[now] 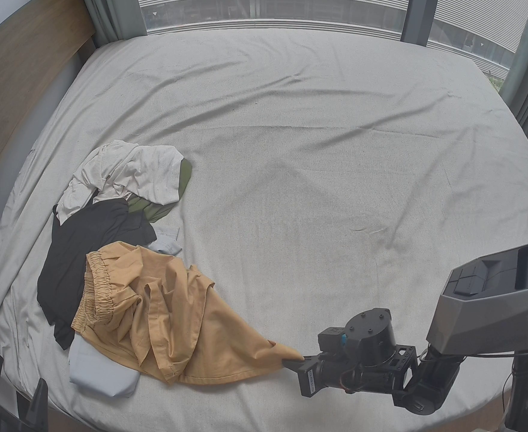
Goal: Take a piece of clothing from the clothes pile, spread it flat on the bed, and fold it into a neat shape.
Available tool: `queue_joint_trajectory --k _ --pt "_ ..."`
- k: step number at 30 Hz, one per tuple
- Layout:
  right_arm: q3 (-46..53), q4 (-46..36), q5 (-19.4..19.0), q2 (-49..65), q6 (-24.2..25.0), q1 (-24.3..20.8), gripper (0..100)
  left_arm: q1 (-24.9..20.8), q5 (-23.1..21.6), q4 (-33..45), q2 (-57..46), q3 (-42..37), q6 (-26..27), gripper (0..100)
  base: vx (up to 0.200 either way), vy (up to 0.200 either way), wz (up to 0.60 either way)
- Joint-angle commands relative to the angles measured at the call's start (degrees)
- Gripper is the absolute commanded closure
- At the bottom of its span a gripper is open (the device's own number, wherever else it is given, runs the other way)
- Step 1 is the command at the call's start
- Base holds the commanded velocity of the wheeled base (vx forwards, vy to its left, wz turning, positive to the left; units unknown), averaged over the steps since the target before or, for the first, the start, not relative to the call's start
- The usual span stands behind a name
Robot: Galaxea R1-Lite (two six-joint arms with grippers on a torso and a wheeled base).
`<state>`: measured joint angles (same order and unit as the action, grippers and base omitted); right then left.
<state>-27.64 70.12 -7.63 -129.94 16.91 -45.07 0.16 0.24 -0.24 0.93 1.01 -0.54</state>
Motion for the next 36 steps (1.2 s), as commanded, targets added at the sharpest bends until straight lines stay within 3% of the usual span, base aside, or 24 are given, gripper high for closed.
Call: queue_joint_trajectory --k 1,21,36 --pt "2.41 1.6 -0.1 0.74 -0.03 0.68 100 0.02 0.02 -0.02 -0.84 -1.01 -0.08 0 0.0 0.0 0.0" --pt "11.11 4.85 -0.19 5.66 -0.21 4.73 100 0.11 0.02 -0.02 -0.84 -1.01 0.01 0 0.0 0.0 0.0" --pt "19.2 6.7 -0.28 10.23 -1.53 12.11 100 0.11 0.02 -0.02 -0.84 -1.01 0.01 0 0.0 0.0 0.0"
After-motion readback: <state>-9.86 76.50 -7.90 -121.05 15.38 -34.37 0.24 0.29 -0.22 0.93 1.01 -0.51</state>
